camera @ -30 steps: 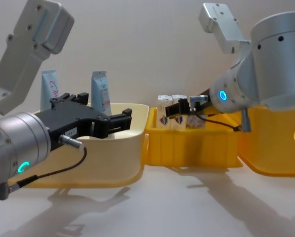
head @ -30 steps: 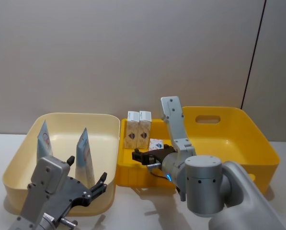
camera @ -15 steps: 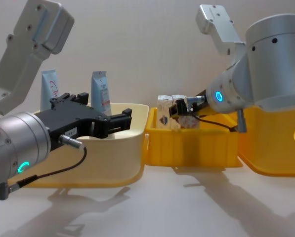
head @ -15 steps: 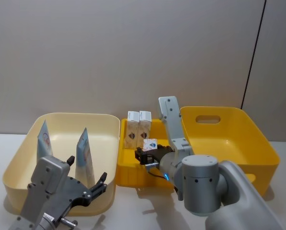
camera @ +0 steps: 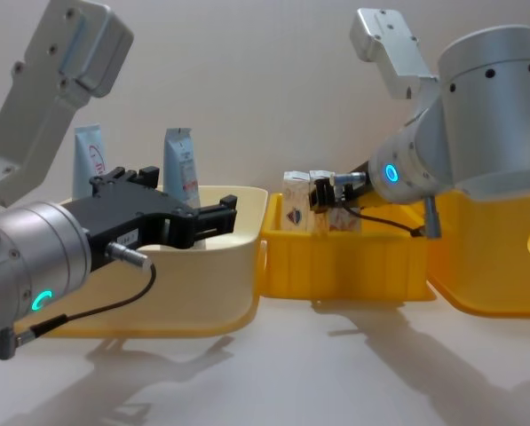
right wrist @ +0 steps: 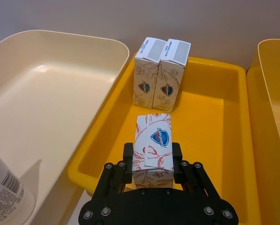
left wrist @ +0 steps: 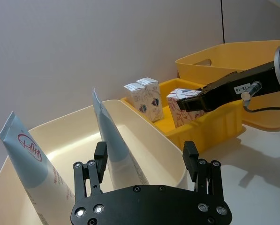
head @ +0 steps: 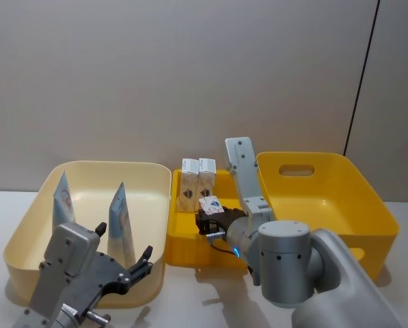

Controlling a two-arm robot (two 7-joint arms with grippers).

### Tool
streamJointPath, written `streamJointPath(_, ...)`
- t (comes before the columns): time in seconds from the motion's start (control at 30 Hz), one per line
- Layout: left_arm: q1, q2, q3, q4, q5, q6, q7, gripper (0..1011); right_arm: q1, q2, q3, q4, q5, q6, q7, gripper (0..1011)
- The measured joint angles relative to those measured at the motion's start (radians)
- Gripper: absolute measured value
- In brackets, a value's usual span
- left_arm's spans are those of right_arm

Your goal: Bimanual collaborative sorting of washing and personal care products

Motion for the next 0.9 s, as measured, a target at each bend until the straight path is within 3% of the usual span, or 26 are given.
streamJointPath(0.37, 0.0, 0.0, 0.0, 0.0, 0.0, 0.0, 0.0, 1003, -0.003, 0.005, -0.003, -0.012, -0.005, -0.018, 0.008, 453)
streamJointPath(0.9, 0.0, 0.0, 0.0, 0.0, 0.0, 0.0, 0.0, 1003, -0.01, 0.027, -0.006, -0.106, -0.021, -0.137, 0.052, 453)
